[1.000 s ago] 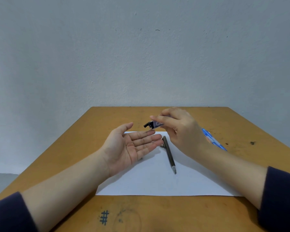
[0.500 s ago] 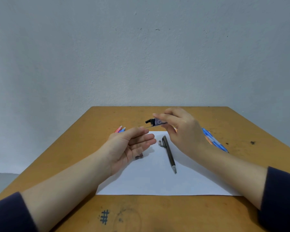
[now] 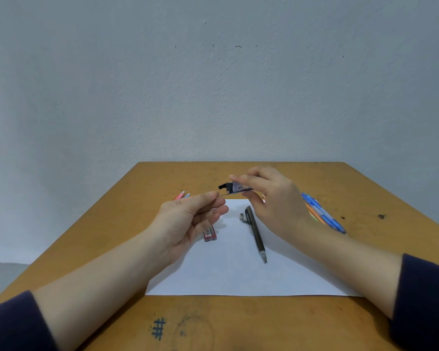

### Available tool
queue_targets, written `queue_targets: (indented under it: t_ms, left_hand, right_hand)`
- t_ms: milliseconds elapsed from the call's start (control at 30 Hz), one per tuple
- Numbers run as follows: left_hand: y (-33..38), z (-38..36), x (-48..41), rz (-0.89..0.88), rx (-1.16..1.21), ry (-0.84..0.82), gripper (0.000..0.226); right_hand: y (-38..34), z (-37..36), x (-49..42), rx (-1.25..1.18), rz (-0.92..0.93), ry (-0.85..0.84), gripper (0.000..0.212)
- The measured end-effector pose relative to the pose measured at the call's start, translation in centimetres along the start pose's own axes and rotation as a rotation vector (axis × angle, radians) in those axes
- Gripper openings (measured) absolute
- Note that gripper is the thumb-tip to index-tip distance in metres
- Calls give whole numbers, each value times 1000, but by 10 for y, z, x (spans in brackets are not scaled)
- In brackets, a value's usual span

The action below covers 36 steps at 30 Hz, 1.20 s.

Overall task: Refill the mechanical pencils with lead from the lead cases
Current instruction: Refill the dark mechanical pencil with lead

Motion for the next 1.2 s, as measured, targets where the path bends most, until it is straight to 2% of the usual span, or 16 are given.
queue_targets:
  t_ms: [767,1100,1200]
  left_hand:
    - [2,3,-1,-51,-65,20,9]
    - [17,13,-5,-218,-139,108,5]
    - [21,17,-7,-238,-131,125,7]
  right_hand:
    - [2,1,0,-8,-61,-20,37]
    - [20,-2,-1,-43,-214,-31,36]
    - [27,-3,-1,-112,-320,-51,37]
Point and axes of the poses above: each hand's wrist, its own x-axis away from the middle knuckle, its own z-axis out of the back of the hand, y = z × x, the point moved 6 cm from there along -x, towards the middle knuckle, and after that the axes turned 8 degrees about -y, right-handed, at the moved point
